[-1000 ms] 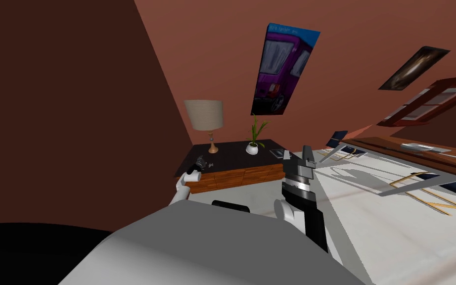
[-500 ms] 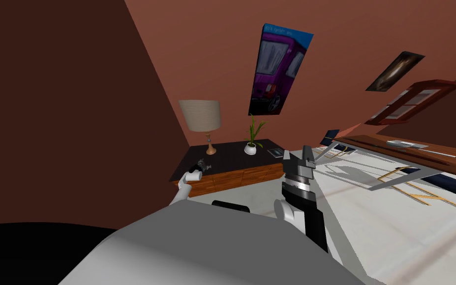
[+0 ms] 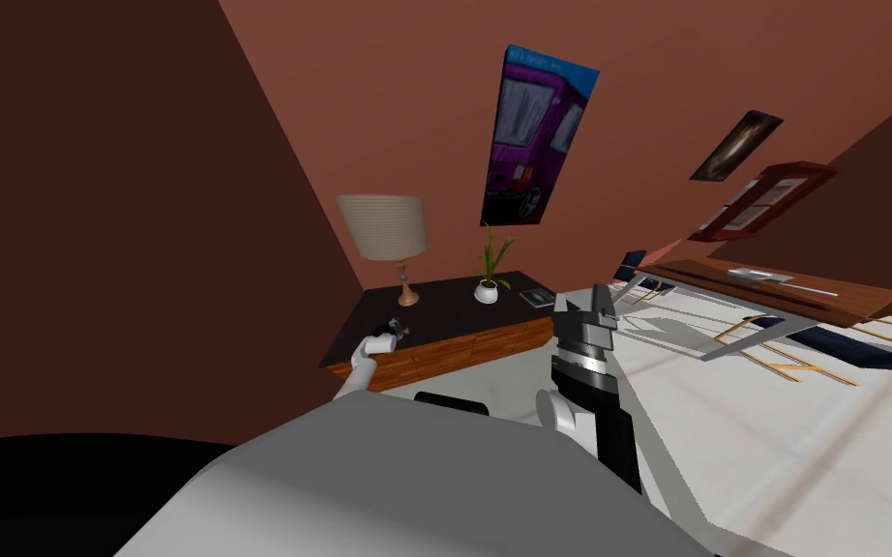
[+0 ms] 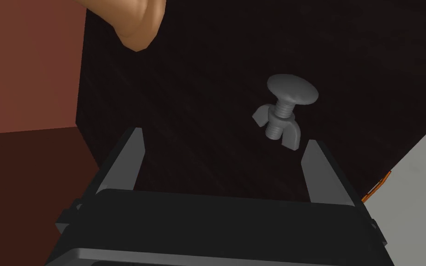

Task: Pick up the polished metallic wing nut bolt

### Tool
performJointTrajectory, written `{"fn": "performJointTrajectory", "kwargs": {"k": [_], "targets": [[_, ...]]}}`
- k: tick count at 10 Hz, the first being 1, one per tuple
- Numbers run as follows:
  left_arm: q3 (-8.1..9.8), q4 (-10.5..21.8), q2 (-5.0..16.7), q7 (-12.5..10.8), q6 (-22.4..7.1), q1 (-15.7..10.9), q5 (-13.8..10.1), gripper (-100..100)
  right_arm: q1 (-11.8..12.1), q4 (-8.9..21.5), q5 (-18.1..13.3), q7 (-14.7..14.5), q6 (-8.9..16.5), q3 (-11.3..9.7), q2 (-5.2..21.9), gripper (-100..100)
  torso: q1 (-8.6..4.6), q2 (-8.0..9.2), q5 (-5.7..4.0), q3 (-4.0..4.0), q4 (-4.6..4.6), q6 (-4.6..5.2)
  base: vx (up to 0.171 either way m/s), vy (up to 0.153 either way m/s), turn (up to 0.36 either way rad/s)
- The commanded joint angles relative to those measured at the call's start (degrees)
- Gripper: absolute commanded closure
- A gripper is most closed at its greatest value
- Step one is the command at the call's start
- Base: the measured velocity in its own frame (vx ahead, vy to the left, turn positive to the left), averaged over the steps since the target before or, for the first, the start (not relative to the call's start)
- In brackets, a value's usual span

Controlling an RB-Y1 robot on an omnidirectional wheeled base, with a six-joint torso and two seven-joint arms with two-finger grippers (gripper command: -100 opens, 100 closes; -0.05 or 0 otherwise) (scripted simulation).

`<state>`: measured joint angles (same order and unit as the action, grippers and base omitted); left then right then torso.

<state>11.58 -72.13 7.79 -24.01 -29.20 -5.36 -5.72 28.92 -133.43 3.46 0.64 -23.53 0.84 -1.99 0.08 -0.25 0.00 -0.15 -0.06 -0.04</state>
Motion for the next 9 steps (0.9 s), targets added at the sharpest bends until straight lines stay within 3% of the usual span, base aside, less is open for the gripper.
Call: {"fn": "performJointTrajectory", "kwargs": {"k": [1,9], "targets": [[0.32,2.03,0.12,0.31,-1.76,-0.69,-0.14,-100,0.0,0.0,0.0,0.0,0.0,0.0,0.0,0,0.0,0.0,0.0,0.0,0.0,0.0,0.061,0.019,-0.067],[1.54,9.62,-0.34,1.68,-9.39,-1.82,-0.1,-100,0.0,0.0,0.0,0.0,0.0,0.0,0.0,0,0.07,-0.12,0.02,-0.06,-0.02,0.0,0.075,0.038,-0.081]]}}
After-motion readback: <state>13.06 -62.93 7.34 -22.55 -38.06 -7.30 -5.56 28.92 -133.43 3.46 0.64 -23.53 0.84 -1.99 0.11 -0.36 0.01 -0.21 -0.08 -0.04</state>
